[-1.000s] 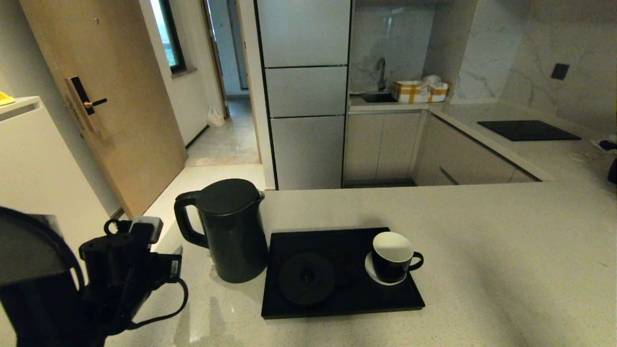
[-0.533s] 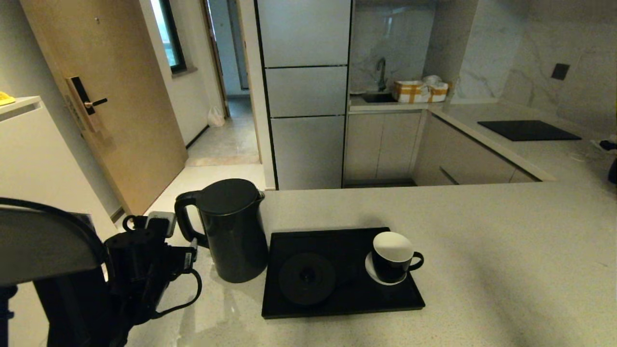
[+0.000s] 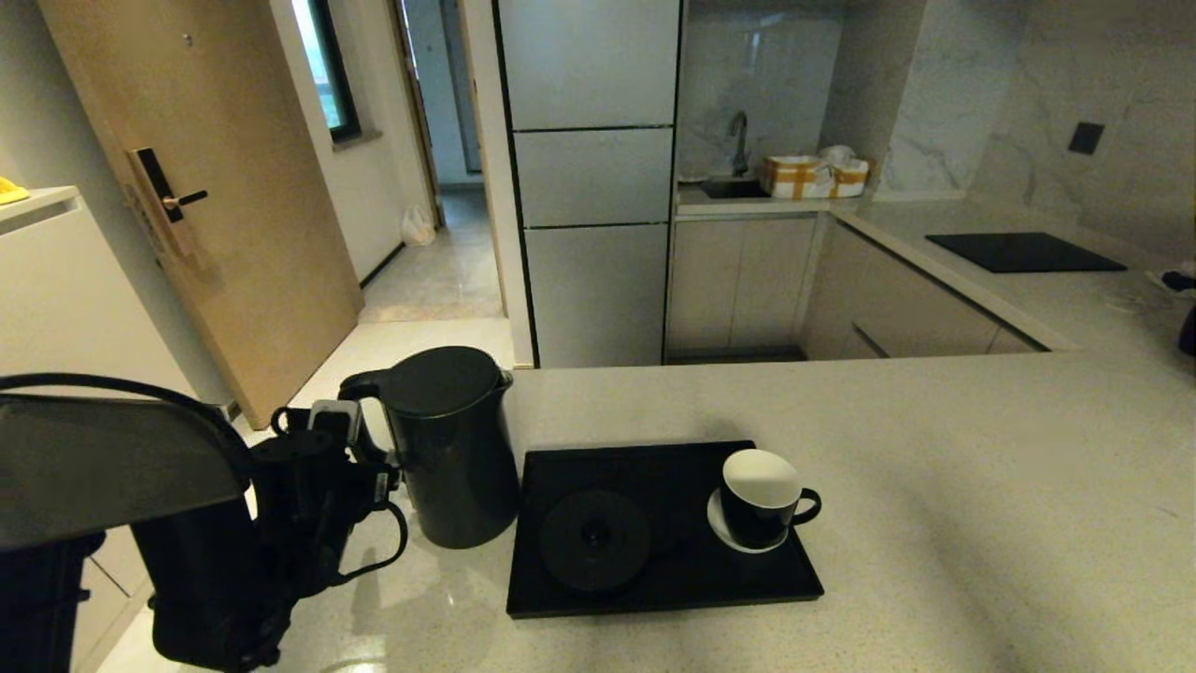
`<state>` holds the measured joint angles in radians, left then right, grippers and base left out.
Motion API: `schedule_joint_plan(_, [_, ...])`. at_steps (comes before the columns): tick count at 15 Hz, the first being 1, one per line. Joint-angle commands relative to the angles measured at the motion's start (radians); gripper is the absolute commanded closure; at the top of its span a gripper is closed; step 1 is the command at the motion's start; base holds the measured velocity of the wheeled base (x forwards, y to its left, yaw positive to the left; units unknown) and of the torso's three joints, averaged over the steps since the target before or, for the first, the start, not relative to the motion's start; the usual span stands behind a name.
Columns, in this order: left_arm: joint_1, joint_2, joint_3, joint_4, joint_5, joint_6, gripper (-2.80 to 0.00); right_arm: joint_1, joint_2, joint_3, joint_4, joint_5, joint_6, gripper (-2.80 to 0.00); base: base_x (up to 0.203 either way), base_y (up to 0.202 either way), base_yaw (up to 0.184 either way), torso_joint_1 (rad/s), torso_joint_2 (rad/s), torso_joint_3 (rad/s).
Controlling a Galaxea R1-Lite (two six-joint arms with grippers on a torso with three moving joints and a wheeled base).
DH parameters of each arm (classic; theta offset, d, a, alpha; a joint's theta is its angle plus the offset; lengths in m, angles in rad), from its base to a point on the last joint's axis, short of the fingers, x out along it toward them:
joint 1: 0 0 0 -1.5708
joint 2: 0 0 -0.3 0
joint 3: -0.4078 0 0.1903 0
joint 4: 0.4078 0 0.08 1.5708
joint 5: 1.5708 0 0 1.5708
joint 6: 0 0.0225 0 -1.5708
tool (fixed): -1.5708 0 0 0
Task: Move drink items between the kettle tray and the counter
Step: Return the kettle to its original position
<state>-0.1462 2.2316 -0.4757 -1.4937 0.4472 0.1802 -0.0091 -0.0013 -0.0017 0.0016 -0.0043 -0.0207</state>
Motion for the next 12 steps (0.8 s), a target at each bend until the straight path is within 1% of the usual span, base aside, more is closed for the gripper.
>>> schedule_joint_plan(1, [0.0,0.013,-0.012,-0.01,0.002,0.001,-2.8,0.0,0.0,0.0,0.0,0.0,-0.001,0.0,0.0,0.0,0.0,0.0,0.0,0.0])
schedule_joint_plan(2, [0.006,0.021,-0.028,0.008,0.01,0.002,-2.8,0.0,0.0,0.0,0.0,0.0,-0.001,0.0,0.0,0.0,0.0,0.0,0.0,0.0])
schedule_joint_plan(4, [0.03,0.048,-0.142,0.058,0.026,0.003,-2.8,0.0,0.0,0.0,0.0,0.0,-0.001,0.0,0.0,0.0,0.0,0.0,0.0,0.0])
schedule_joint_plan(5, [0.043,0.057,-0.166,0.079,0.032,0.004,-2.8,0.0,0.0,0.0,0.0,0.0,-0.001,0.0,0.0,0.0,0.0,0.0,0.0,0.0])
schedule_joint_plan(8, [0.057,0.047,-0.207,0.092,0.033,0.005,-2.8,0.0,0.0,0.0,0.0,0.0,-0.001,0.0,0.0,0.0,0.0,0.0,0.0,0.0])
schedule_joint_plan(12, [0.057,0.061,-0.26,0.108,0.03,0.005,-2.8,0.0,0.0,0.0,0.0,0.0,-0.001,0.0,0.0,0.0,0.0,0.0,0.0,0.0])
